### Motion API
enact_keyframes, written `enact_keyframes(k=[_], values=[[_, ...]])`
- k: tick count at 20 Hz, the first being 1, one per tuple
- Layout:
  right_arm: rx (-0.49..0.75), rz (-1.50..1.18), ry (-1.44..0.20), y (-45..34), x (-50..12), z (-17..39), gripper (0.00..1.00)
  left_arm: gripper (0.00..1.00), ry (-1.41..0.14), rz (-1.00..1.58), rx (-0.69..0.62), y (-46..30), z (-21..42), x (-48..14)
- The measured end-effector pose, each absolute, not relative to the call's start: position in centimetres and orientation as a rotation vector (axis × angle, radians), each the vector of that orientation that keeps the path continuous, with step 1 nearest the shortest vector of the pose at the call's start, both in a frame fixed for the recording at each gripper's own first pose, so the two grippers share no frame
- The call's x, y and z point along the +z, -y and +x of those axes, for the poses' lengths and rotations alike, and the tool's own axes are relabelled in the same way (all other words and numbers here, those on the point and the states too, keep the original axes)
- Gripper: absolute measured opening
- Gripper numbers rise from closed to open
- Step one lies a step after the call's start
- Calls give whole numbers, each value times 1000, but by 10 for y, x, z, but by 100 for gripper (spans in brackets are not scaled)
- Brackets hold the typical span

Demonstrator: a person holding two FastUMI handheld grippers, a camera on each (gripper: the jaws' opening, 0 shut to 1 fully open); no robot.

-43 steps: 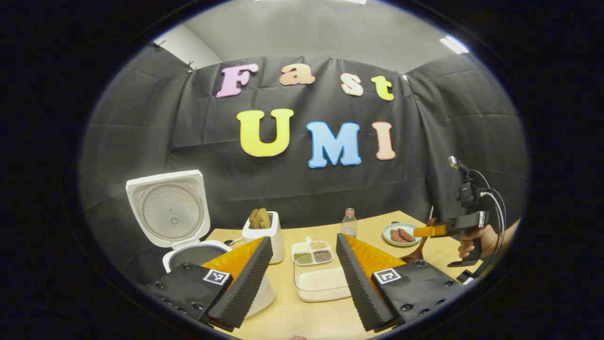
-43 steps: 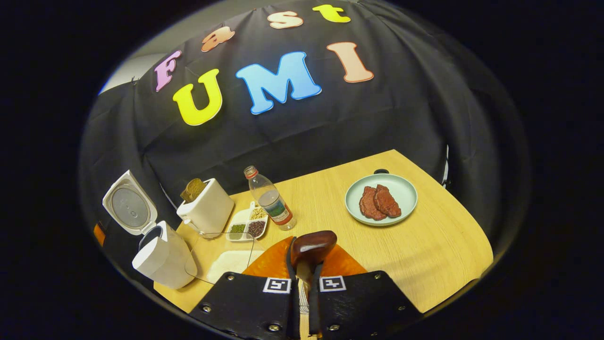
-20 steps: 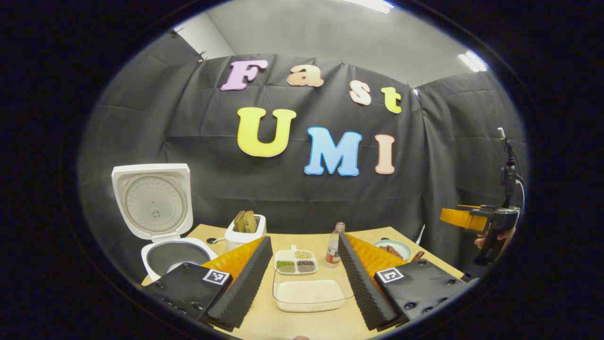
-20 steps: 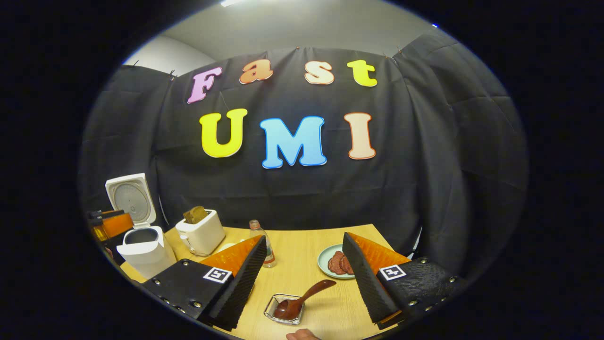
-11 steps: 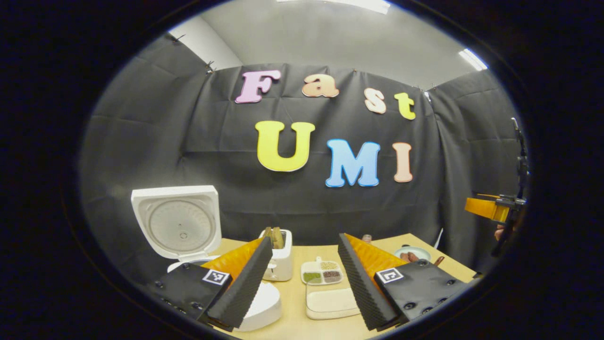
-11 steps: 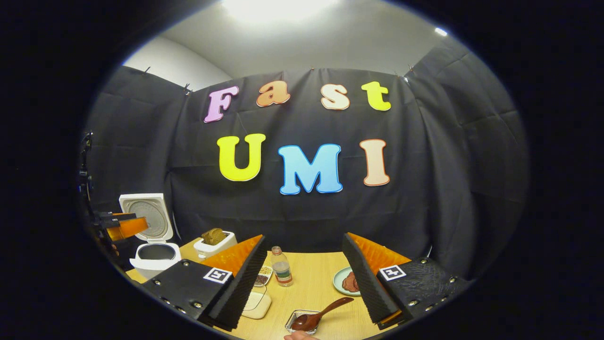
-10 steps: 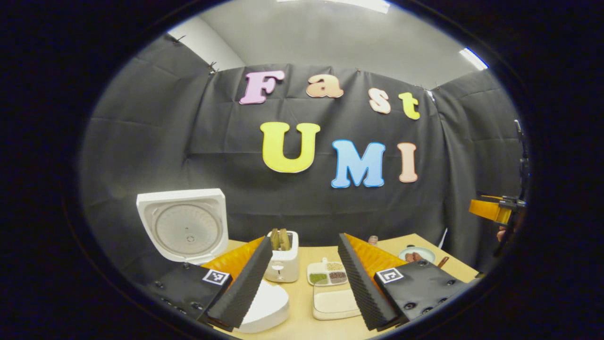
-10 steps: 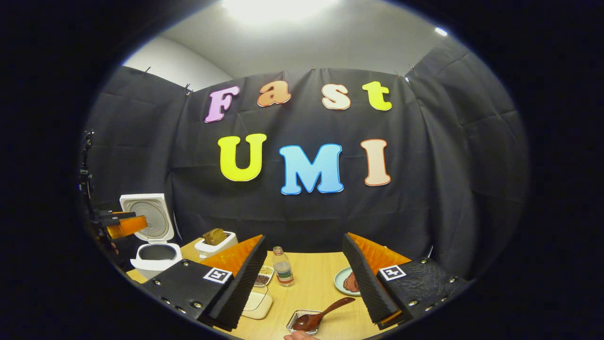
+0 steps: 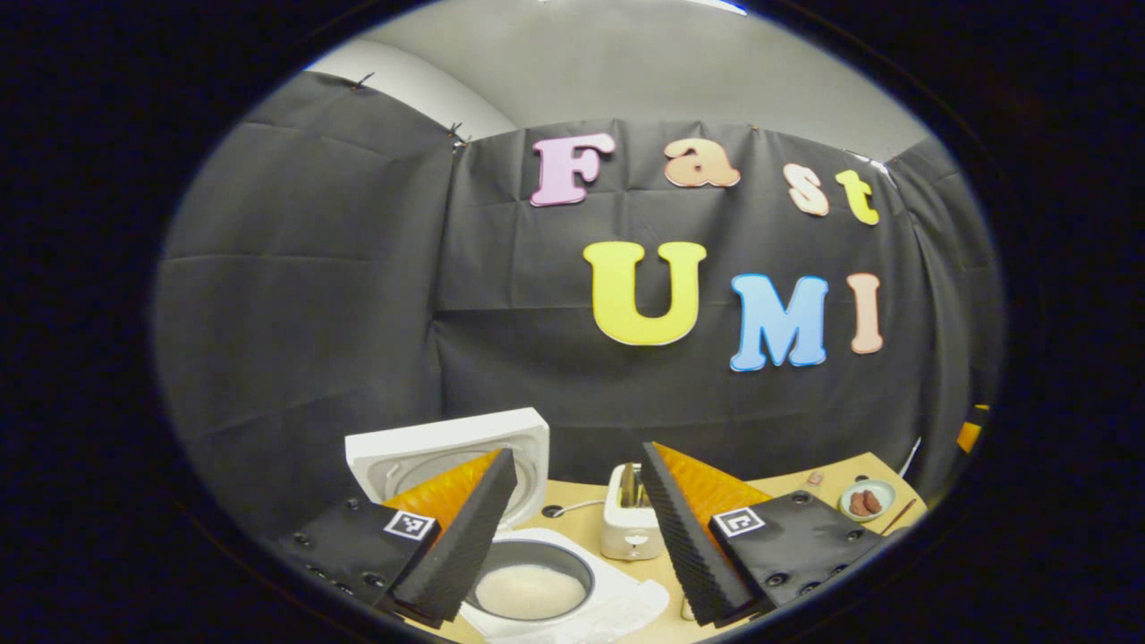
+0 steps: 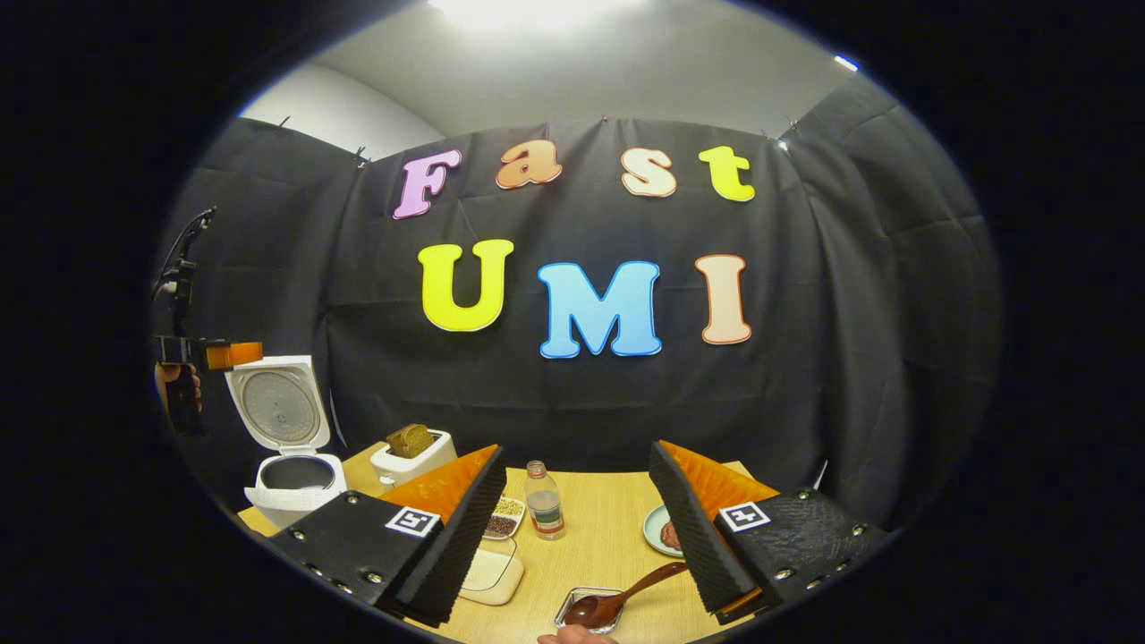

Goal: Close the left gripper, press the button to open the rice cooker; take a wooden spoon from the chopstick holder with the right hand, scoop a spoonful of rice and pour it into the rice cooker, then put the wooden spoon back into the chopstick holder.

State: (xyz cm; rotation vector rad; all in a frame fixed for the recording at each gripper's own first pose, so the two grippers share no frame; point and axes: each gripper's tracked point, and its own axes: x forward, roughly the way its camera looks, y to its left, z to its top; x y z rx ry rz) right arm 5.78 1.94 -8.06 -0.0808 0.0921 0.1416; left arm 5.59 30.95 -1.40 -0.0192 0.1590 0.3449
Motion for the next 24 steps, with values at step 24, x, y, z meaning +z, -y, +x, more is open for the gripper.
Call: enact_keyframes(k=[24], values=[[39,-73,-201,26,-110,82,98,96,-387,-172,743,-509,161,-88]])
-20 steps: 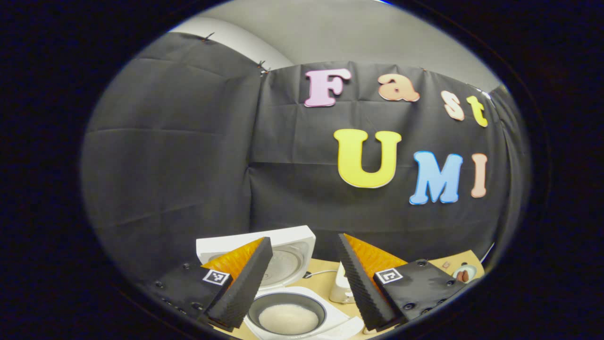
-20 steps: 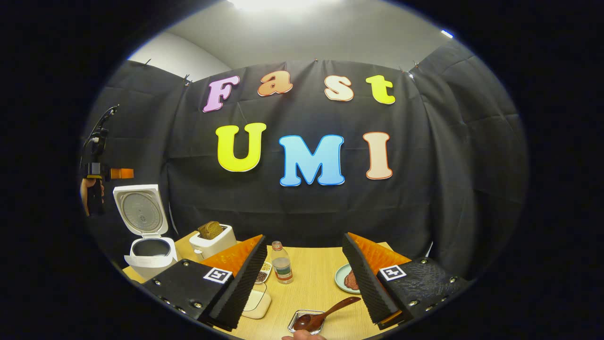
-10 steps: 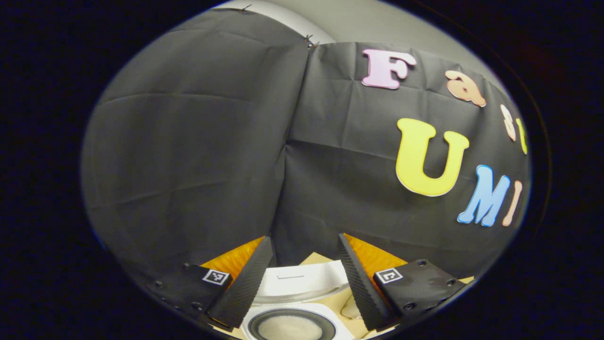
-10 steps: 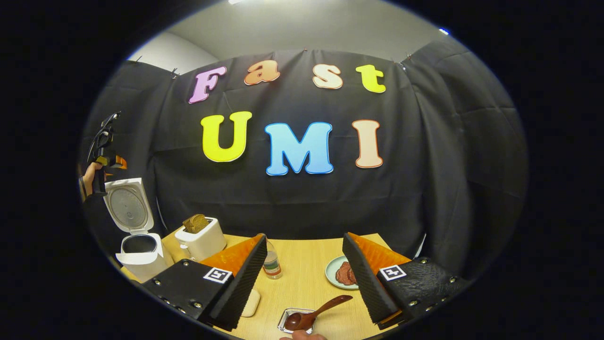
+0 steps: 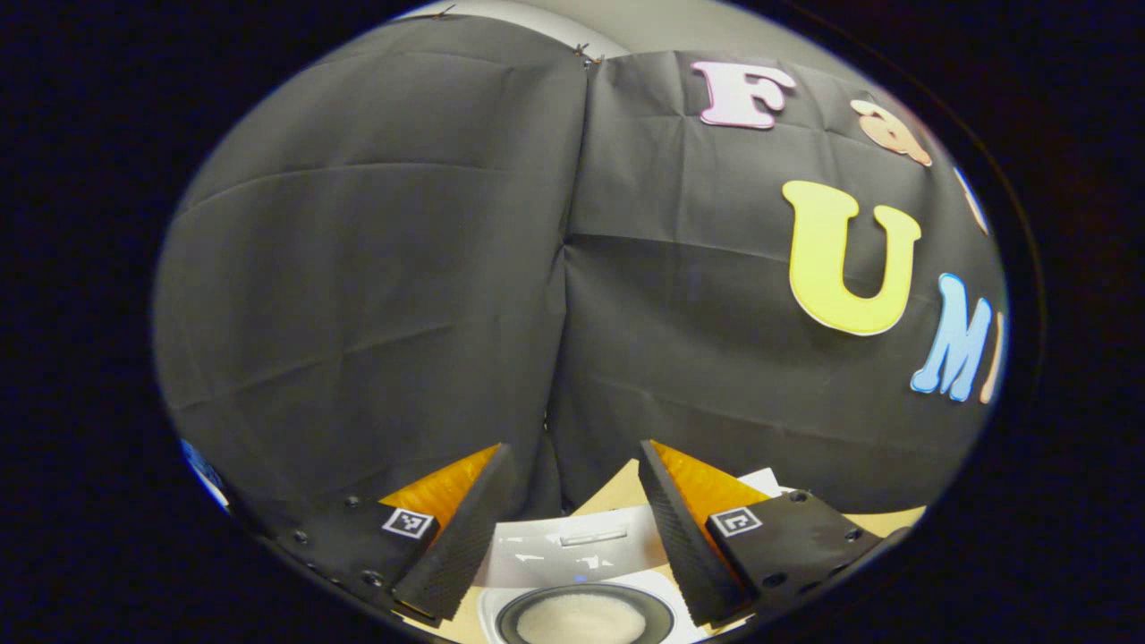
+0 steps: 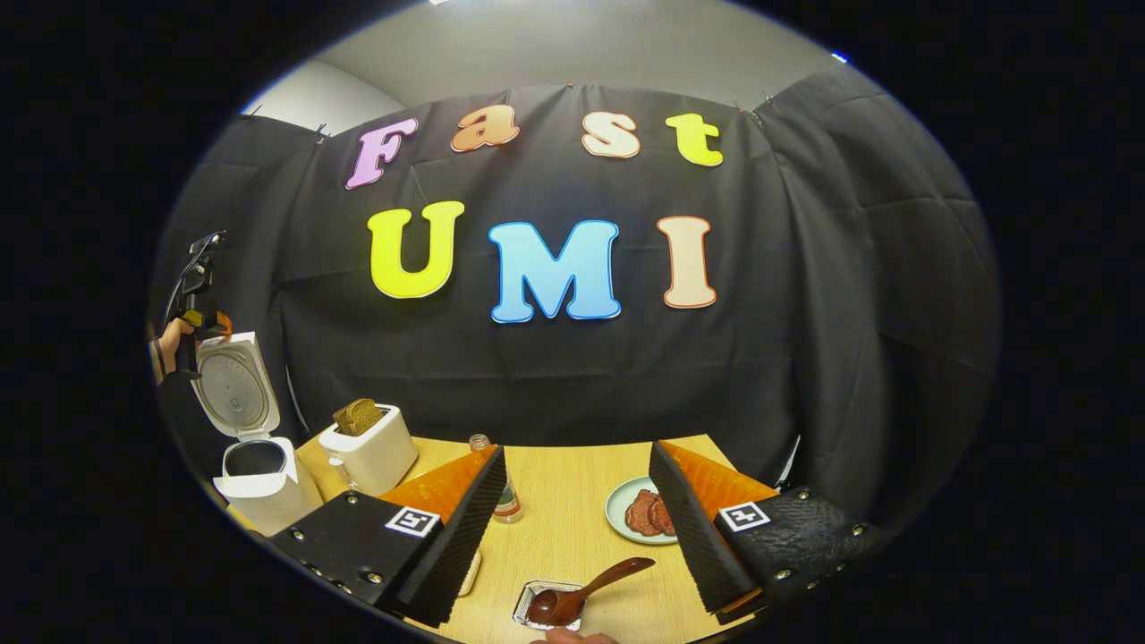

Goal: Close the left gripper, press the button to open the rice cooker; take a wooden spoon from the chopstick holder with the right hand, scoop a spoonful of rice and pour it into the rice cooker, then put the wooden spoon back into the chopstick holder.

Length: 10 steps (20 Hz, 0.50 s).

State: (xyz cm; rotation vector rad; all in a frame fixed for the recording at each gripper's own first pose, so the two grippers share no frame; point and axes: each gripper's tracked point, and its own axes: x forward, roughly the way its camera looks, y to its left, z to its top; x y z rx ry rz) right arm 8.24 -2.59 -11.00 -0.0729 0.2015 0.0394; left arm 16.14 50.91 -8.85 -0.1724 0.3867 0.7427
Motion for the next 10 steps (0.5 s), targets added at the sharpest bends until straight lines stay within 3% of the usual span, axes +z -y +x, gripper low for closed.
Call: enact_keyframes(k=[10], values=[[148,-51,-175,-4,-96,80,98,96,-342,-158,660,-429,107,-101]])
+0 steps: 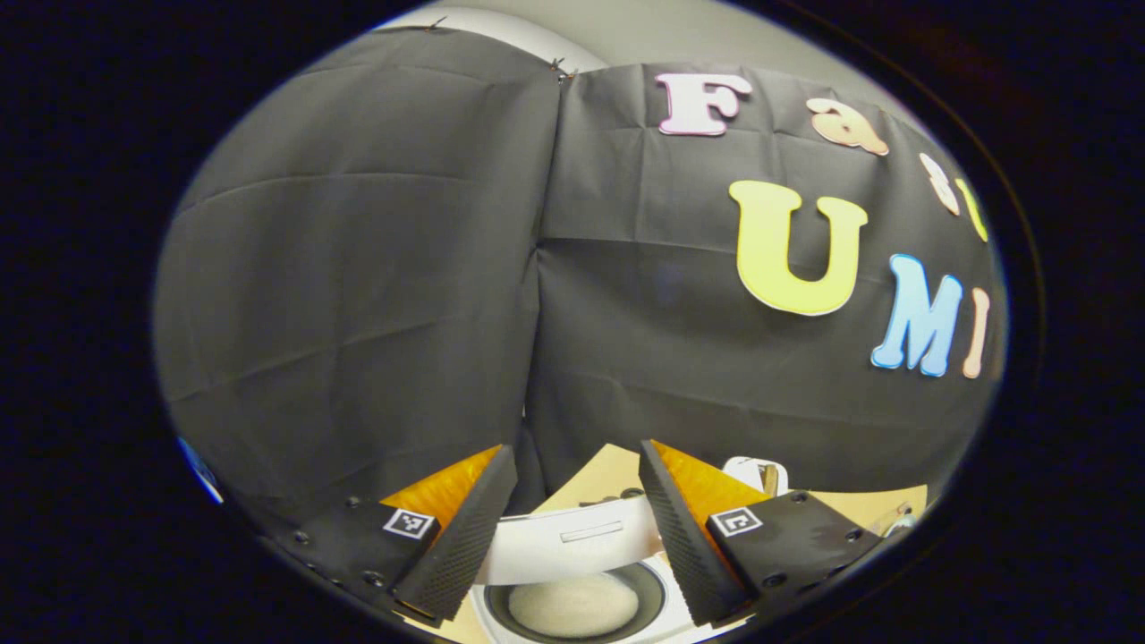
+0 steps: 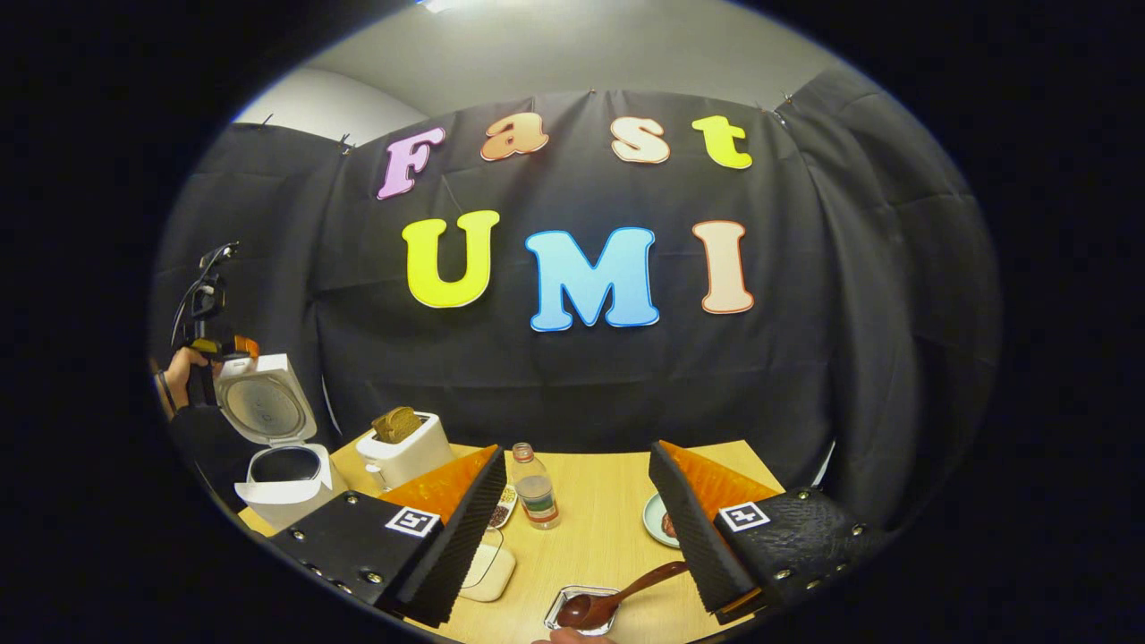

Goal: Close the left gripper, press the button to open the rice cooker; take a wooden spoon from the chopstick holder with the right hand, scoop a spoonful of rice and pour it into the rice cooker, then put the wooden spoon back into the chopstick holder.

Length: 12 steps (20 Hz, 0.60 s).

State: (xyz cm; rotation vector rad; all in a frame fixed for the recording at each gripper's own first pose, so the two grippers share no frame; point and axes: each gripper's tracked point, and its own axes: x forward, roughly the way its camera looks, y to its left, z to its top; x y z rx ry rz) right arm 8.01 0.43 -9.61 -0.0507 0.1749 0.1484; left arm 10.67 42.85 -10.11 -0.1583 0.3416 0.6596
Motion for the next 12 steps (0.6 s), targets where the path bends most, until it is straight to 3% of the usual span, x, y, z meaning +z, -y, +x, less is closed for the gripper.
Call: enact_keyframes(k=[12], values=[[153,-80,-216,2,-97,62,98,96,-388,-208,592,-341,41,-171]])
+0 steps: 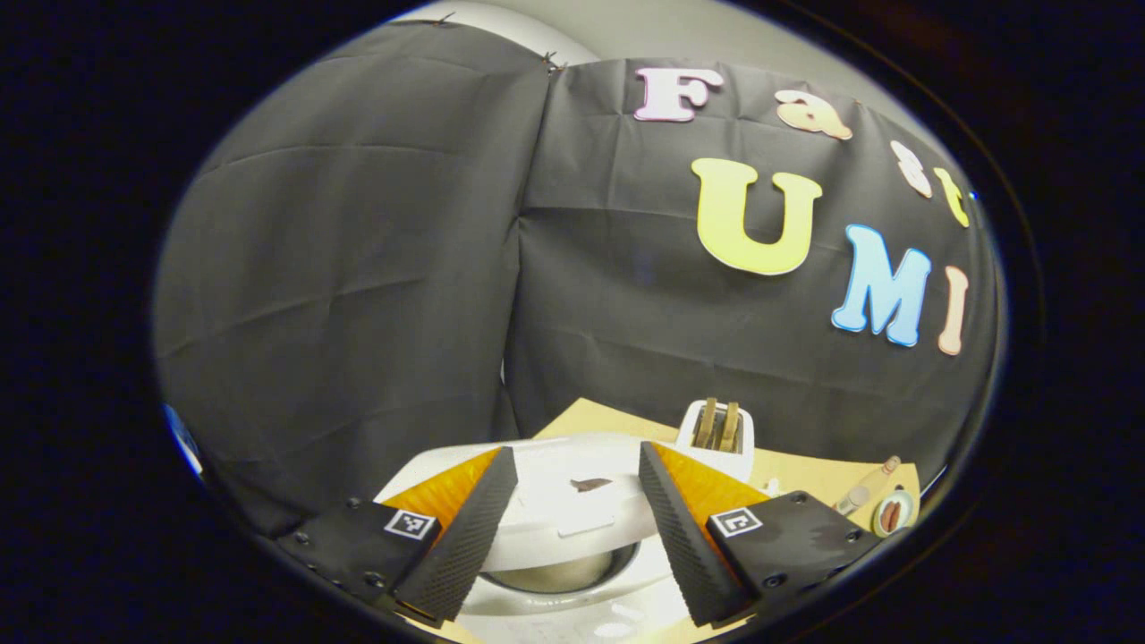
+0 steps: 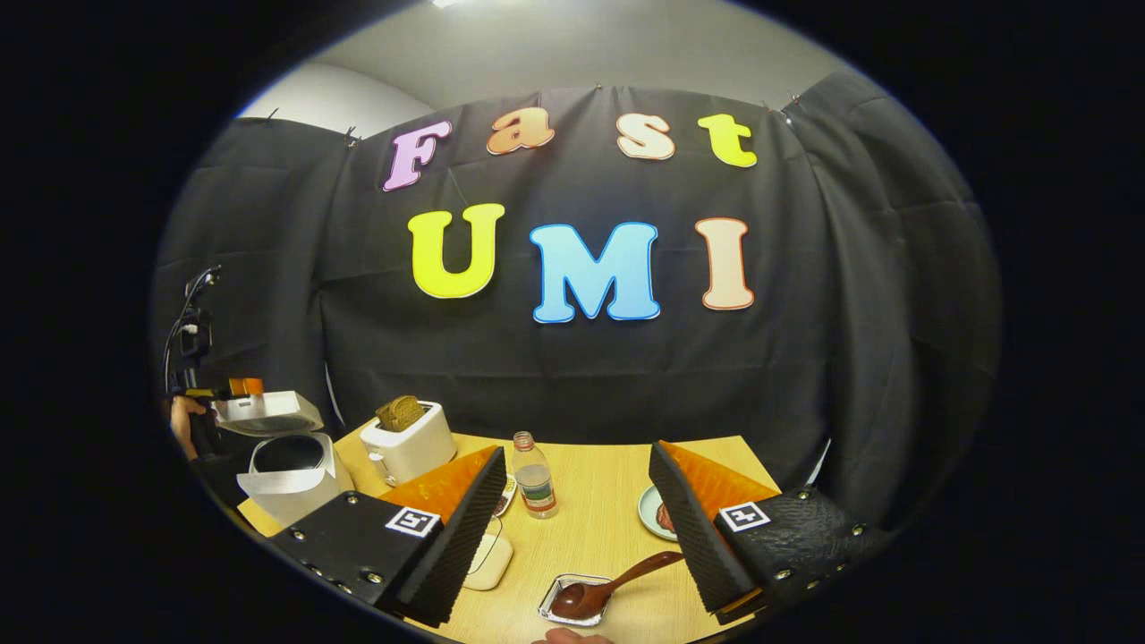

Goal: Close the left gripper, press the button to open the rice cooker; take a wooden spoon from the chopstick holder with the right hand, scoop a spoonful of rice and pour it into the rice cooker, then put the wooden spoon back into the chopstick holder.

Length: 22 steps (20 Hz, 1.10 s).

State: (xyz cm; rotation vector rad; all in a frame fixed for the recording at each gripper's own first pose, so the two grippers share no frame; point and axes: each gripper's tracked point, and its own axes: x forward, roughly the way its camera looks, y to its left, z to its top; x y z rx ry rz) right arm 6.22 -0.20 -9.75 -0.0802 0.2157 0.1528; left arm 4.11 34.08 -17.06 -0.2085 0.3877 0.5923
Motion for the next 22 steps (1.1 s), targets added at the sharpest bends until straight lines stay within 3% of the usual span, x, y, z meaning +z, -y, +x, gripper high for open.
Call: enact_keyframes(k=[22], values=[[135,-80,-222,-2,-97,50,98,97,-514,-141,543,-298,14,-271]])
